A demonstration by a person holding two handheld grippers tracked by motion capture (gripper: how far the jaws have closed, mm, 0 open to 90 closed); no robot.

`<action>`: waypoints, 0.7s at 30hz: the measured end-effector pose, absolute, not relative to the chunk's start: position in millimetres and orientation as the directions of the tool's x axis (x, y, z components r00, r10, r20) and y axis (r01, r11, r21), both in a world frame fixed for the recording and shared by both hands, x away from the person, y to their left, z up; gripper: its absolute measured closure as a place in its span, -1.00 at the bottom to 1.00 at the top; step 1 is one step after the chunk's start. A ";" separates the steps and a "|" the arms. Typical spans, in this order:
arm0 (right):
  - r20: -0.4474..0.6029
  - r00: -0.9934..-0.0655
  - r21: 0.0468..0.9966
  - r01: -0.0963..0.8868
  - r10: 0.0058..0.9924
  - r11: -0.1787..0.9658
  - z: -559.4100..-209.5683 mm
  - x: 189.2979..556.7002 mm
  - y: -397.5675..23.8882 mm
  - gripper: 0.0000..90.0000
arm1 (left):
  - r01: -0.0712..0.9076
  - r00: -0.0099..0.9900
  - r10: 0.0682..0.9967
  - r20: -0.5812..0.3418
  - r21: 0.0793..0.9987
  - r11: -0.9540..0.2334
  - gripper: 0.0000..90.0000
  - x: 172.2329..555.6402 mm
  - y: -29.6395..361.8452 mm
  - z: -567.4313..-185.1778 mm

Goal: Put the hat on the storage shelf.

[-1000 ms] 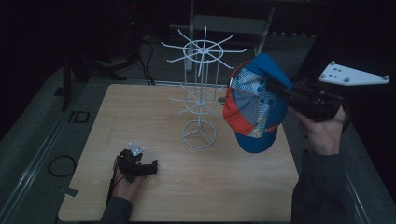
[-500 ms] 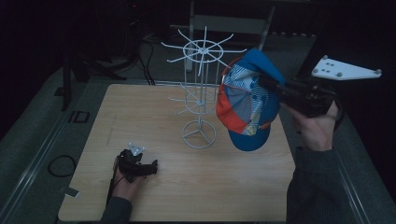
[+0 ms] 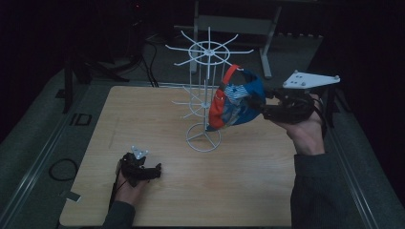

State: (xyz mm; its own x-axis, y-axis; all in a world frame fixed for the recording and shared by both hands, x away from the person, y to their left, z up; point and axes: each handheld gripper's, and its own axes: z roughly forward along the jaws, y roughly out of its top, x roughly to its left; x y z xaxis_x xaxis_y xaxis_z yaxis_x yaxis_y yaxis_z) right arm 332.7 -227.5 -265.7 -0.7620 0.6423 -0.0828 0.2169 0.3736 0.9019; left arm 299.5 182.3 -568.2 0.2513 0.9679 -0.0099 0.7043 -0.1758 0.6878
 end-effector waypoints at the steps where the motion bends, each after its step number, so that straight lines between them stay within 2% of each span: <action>1: -0.082 -0.756 0.900 0.224 0.649 0.375 -266.7 332.4 -227.1 -0.09 | 0.704 0.252 0.968 -0.009 0.688 -0.177 -0.94 299.5 182.4 -568.2; 5: -0.076 -0.735 0.900 0.240 0.674 0.364 -271.7 331.5 -228.9 -0.34 | 0.704 0.253 0.968 -0.007 0.688 -0.179 -0.94 299.5 182.4 -568.2; 10: -0.070 -0.718 0.892 0.266 0.693 0.365 -280.3 332.2 -231.6 -0.48 | 0.703 0.252 0.968 -0.008 0.689 -0.177 -0.94 299.6 182.4 -568.3; 21: -0.037 -0.708 0.885 0.303 0.705 0.352 -299.8 330.0 -237.3 -0.55 | 0.704 0.253 0.967 -0.008 0.687 -0.178 -0.94 299.5 182.4 -568.1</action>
State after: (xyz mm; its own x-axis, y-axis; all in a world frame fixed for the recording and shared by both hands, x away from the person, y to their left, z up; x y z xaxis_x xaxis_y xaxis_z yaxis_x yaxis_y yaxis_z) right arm 330.0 -237.3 -299.8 -0.7085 0.7048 -0.0373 0.3035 0.3519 0.8855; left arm 299.5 182.4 -568.1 0.2532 0.9674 -0.0083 0.7044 -0.1785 0.6870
